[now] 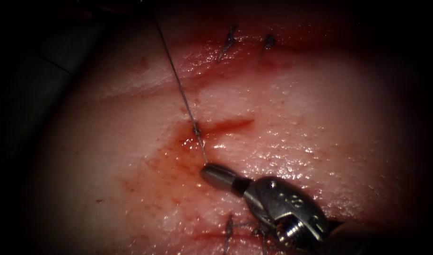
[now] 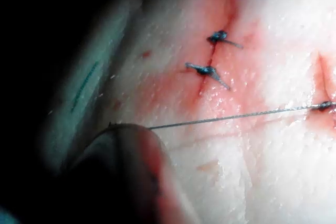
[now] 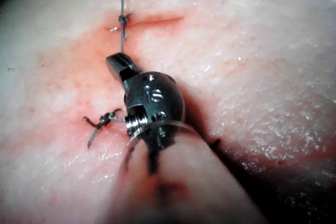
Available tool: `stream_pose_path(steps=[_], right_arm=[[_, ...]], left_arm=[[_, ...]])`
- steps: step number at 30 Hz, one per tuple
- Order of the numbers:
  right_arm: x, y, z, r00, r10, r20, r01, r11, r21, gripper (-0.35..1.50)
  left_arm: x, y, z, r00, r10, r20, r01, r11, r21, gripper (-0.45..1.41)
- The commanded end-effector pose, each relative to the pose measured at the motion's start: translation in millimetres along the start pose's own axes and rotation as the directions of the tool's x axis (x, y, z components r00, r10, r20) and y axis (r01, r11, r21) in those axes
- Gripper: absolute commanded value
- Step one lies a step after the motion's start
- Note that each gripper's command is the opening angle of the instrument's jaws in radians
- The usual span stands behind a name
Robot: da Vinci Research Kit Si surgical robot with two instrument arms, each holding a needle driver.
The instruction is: Wound Closure
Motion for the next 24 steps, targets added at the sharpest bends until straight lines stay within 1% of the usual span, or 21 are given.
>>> stream_pose_path(steps=[1,3,5,7,8,9,11,15,19,22,24], right_arm=[[-1.6,-0.3,0.2,1.000,0.006,0.016,-0.005,1.000,-0.005,-0.35],[-2.6,-0.5,-0.4,0.999,-0.006,0.033,0.007,1.000,-0.023,-0.35],[-3.2,-0.8,-0.9,0.999,-0.008,0.053,0.010,0.999,-0.031,-0.35],[-3.4,-1.2,-1.4,0.999,-0.010,0.053,0.011,1.000,-0.029,-0.35],[-3.6,-1.6,-2.0,0.998,-0.013,0.069,0.016,0.999,-0.037,-0.35],[-3.7,-1.9,-2.3,0.997,-0.015,0.072,0.017,0.999,-0.038,-0.35],[-4.5,-3.1,-3.9,0.995,-0.023,0.095,0.026,0.999,-0.024,-0.35],[-4.8,-4.4,-5.0,0.994,-0.027,0.108,0.028,1.000,-0.012,-0.35],[-4.8,-5.1,-5.1,0.994,-0.027,0.106,0.027,1.000,-0.001,-0.35],[-4.7,-4.8,-4.7,0.995,-0.024,0.100,0.024,1.000,0.000,-0.35],[-4.4,-4.4,-4.1,0.996,-0.019,0.082,0.018,1.000,0.006,-0.35]], left_arm=[[0.0,0.0,1.7,1.000,0.006,-0.001,-0.006,1.000,0.011,-0.45],[-0.3,0.0,2.8,1.000,0.010,0.001,-0.010,1.000,0.023,-0.45],[-0.5,0.0,3.5,1.000,0.012,0.002,-0.012,0.999,0.030,-0.45],[-0.6,-0.1,3.9,1.000,0.012,0.003,-0.012,0.999,0.034,-0.45],[-0.7,-0.3,4.2,1.000,0.012,0.004,-0.012,0.999,0.036,-0.45],[-0.8,-0.3,4.2,1.000,0.012,0.004,-0.013,0.999,0.035,-0.45],[-0.8,-0.3,4.2,1.000,0.012,0.005,-0.012,0.999,0.035,-0.45],[-0.5,0.1,3.9,1.000,0.010,0.011,-0.011,0.999,0.038,-0.45],[-0.1,0.9,3.2,1.000,0.009,0.009,-0.009,0.999,0.036,-0.45],[0.4,1.4,2.6,1.000,0.007,0.003,-0.007,0.999,0.031,-0.45],[0.7,2.0,1.9,1.000,0.006,0.001,-0.006,1.000,0.029,-0.45]])
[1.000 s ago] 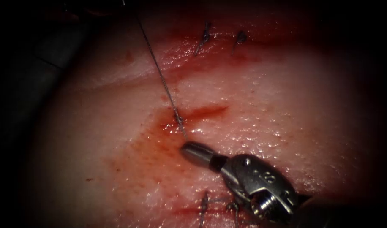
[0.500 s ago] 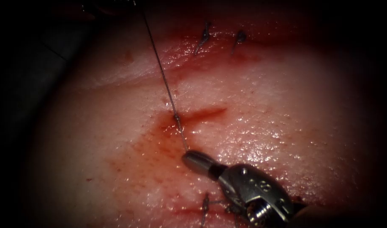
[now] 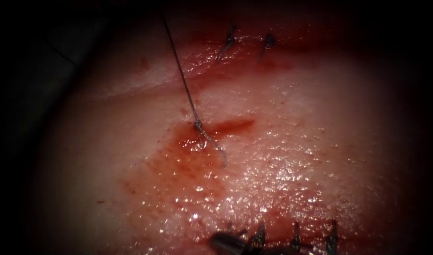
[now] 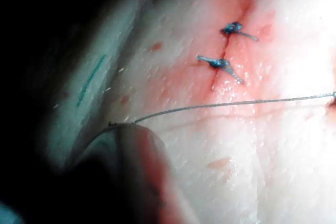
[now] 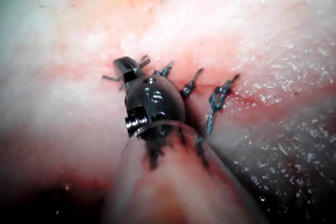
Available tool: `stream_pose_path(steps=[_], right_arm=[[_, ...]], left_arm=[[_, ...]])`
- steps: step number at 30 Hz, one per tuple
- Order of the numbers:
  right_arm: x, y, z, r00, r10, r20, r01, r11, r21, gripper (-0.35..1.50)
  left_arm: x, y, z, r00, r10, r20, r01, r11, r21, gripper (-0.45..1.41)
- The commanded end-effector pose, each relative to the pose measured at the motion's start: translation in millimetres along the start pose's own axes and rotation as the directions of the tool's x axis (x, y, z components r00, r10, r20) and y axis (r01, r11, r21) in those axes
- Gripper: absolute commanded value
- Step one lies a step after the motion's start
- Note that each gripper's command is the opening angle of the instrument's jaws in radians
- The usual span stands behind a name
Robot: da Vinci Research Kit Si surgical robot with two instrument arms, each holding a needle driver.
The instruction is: Wound Closure
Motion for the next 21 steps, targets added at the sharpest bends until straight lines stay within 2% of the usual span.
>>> stream_pose_path(steps=[1,2,3,5,6,7,8,10,11,12,15,16,21], right_arm=[[-0.4,0.4,1.4,1.000,-0.017,-0.026,0.018,1.000,0.012,-0.35],[-0.1,0.7,1.5,0.997,-0.045,-0.065,0.047,0.998,0.030,-0.35],[0.6,1.3,1.6,0.981,-0.114,-0.155,0.127,0.989,0.078,-0.35],[1.8,1.7,1.3,0.974,-0.093,-0.205,0.117,0.987,0.110,-0.35],[3.0,1.9,0.9,0.967,-0.079,-0.242,0.109,0.987,0.115,-0.21],[3.8,2.0,0.6,0.965,-0.088,-0.246,0.119,0.986,0.115,-0.23],[4.4,2.0,0.4,0.964,-0.092,-0.251,0.123,0.986,0.111,-0.16],[5.9,2.0,0.1,0.957,-0.109,-0.270,0.142,0.985,0.103,0.20],[7.1,2.1,-0.1,0.948,-0.129,-0.291,0.162,0.982,0.092,0.47],[8.6,2.4,-0.1,0.943,-0.143,-0.300,0.175,0.981,0.082,0.83],[10.6,2.9,0.3,0.938,-0.166,-0.306,0.196,0.978,0.073,1.13],[11.9,3.5,0.8,0.936,-0.179,-0.304,0.208,0.976,0.067,1.26],[13.7,5.5,2.5,0.939,-0.196,-0.283,0.221,0.974,0.058,1.30]], left_arm=[[0.7,0.6,0.2,1.000,-0.001,-0.011,0.001,1.000,-0.003,-0.45],[1.0,1.0,-0.3,1.000,-0.002,-0.017,0.001,1.000,-0.007,-0.45],[1.6,2.0,-1.6,1.000,-0.003,-0.026,0.002,1.000,-0.012,-0.45],[2.5,3.1,-3.3,0.999,-0.004,-0.042,0.004,1.000,-0.023,-0.45],[3.4,4.1,-5.2,0.999,-0.008,-0.054,0.006,0.999,-0.033,-0.45],[3.8,4.4,-6.0,0.998,-0.004,-0.057,0.001,0.999,-0.038,-0.45],[4.3,4.8,-7.0,0.998,0.006,-0.058,-0.009,0.999,-0.042,-0.45],[5.4,5.2,-9.2,0.998,0.012,-0.062,-0.015,0.999,-0.039,-0.45],[6.6,5.4,-11.6,0.997,0.034,-0.071,-0.036,0.999,-0.022,-0.45],[7.7,5.4,-13.7,0.996,0.050,-0.075,-0.050,0.999,-0.004,-0.45],[9.3,5.2,-17.0,0.994,0.071,-0.078,-0.069,0.997,0.030,-0.45],[10.4,4.9,-19.0,0.994,0.078,-0.075,-0.075,0.996,0.044,-0.45],[12.5,3.9,-23.9,0.991,0.104,-0.081,-0.094,0.989,0.113,-0.45]])
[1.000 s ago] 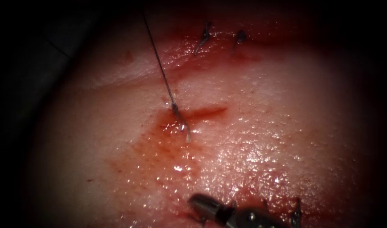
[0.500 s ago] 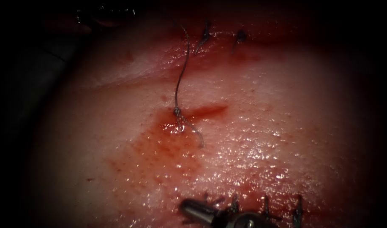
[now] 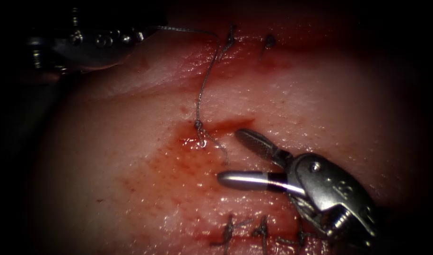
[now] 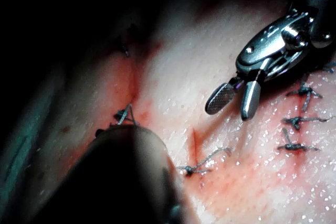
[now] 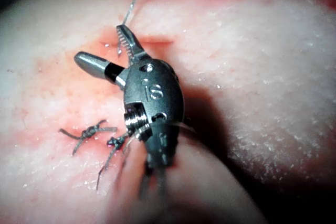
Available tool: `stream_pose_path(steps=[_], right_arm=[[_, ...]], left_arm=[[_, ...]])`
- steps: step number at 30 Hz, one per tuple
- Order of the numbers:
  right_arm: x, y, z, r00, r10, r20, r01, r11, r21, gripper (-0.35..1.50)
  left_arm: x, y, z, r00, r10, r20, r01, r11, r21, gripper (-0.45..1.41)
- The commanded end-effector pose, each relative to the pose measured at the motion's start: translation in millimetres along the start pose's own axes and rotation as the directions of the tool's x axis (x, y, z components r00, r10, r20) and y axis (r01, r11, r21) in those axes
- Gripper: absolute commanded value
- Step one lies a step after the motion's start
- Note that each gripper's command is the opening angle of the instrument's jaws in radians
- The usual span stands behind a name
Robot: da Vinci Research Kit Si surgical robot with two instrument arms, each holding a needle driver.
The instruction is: Wound Closure
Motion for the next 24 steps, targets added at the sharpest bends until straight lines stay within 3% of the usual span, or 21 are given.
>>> stream_pose_path(steps=[1,8,17,24], right_arm=[[-0.6,1.0,1.4,1.000,-0.001,0.002,0.001,1.000,-0.002,1.30],[-1.5,3.0,4.3,0.999,-0.032,0.030,0.033,0.999,-0.022,1.31],[-3.5,2.9,7.7,0.993,-0.107,0.056,0.107,0.994,0.011,1.38],[-3.2,2.6,9.7,0.983,-0.178,0.044,0.178,0.984,0.012,1.36]], left_arm=[[0.6,0.0,0.1,1.000,0.001,-0.004,-0.001,1.000,0.006,-0.45],[2.8,-0.7,-3.6,1.000,0.005,-0.011,-0.004,0.999,0.039,-0.45],[4.5,-0.4,-6.5,0.999,0.022,-0.024,-0.021,0.998,0.053,-0.45],[5.1,-0.4,-7.8,0.999,0.028,-0.027,-0.026,0.998,0.061,-0.45]])
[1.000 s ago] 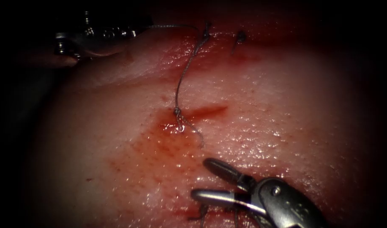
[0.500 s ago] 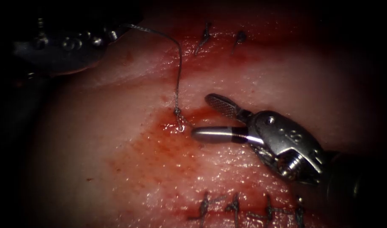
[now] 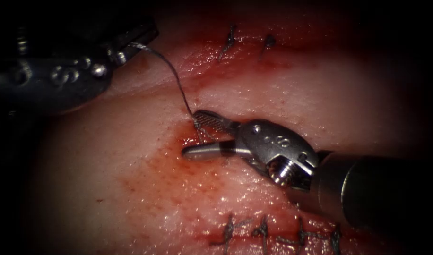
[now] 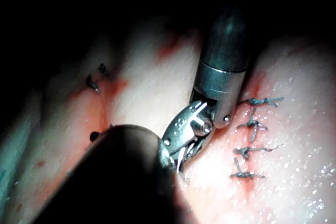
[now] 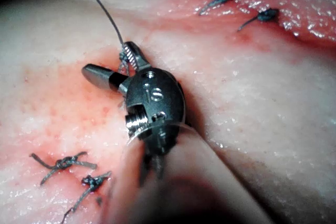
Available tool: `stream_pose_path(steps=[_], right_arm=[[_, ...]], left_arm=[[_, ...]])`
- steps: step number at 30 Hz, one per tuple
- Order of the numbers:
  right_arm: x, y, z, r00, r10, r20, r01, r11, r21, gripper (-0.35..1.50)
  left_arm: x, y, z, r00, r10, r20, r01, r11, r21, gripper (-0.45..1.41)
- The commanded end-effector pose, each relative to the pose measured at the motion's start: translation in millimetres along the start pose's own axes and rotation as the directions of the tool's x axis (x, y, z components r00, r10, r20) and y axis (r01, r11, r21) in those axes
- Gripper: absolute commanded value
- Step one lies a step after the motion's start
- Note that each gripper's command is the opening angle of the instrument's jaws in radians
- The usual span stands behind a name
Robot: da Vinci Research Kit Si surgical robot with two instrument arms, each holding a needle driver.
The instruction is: Wound Closure
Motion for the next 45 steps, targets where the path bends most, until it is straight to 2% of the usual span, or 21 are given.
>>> stream_pose_path(steps=[1,10,18,24,34,36,37,38,39,40,43,45], right_arm=[[-0.2,-0.3,1.1,0.999,-0.033,-0.017,0.033,0.999,-0.003,1.38],[1.3,-0.2,2.4,0.998,-0.045,-0.039,0.045,0.999,-0.011,1.40],[1.4,-0.9,4.7,0.995,-0.085,-0.056,0.086,0.996,0.016,1.36],[1.5,-1.1,6.1,0.988,-0.142,-0.062,0.142,0.990,0.003,1.36],[1.3,-1.3,7.2,0.983,-0.172,-0.070,0.173,0.985,0.008,1.30],[0.9,-1.4,7.4,0.982,-0.183,-0.056,0.184,0.983,0.013,1.14],[0.8,-1.4,7.4,0.982,-0.185,-0.051,0.186,0.983,0.015,0.96],[0.6,-1.4,7.3,0.981,-0.187,-0.047,0.188,0.982,0.023,0.34],[0.4,-1.5,7.1,0.980,-0.195,-0.039,0.196,0.980,0.022,-0.17],[0.4,-1.5,7.0,0.985,-0.173,-0.019,0.173,0.985,-0.007,-0.35],[0.6,-1.6,6.9,0.995,-0.101,-0.016,0.101,0.994,-0.029,-0.35],[0.8,-1.7,7.1,0.995,-0.099,-0.015,0.099,0.995,-0.031,-0.35]], left_arm=[[0.3,0.3,0.5,1.000,0.002,-0.002,-0.002,1.000,0.002,-0.45],[1.3,0.3,-0.6,1.000,0.008,-0.010,-0.008,1.000,0.006,-0.45],[2.0,0.4,-1.1,1.000,0.008,-0.015,-0.008,1.000,0.008,-0.45],[2.1,0.4,-1.0,1.000,0.008,-0.017,-0.008,1.000,0.008,-0.45],[2.0,0.5,-1.1,1.000,0.009,-0.020,-0.009,1.000,0.009,-0.45],[2.0,0.6,-1.2,1.000,0.010,-0.020,-0.010,1.000,0.009,-0.45],[2.0,0.6,-1.2,1.000,0.010,-0.020,-0.010,1.000,0.010,-0.45],[2.0,0.7,-1.2,1.000,0.016,-0.020,-0.016,1.000,0.010,-0.45],[2.1,0.7,-1.2,1.000,0.017,-0.020,-0.016,1.000,0.011,-0.45],[2.1,0.8,-1.3,1.000,0.017,-0.020,-0.017,1.000,0.012,-0.45],[2.2,1.1,-1.4,1.000,0.019,-0.020,-0.019,1.000,0.014,-0.45],[2.3,1.2,-1.5,1.000,0.020,-0.022,-0.020,1.000,0.015,-0.45]])
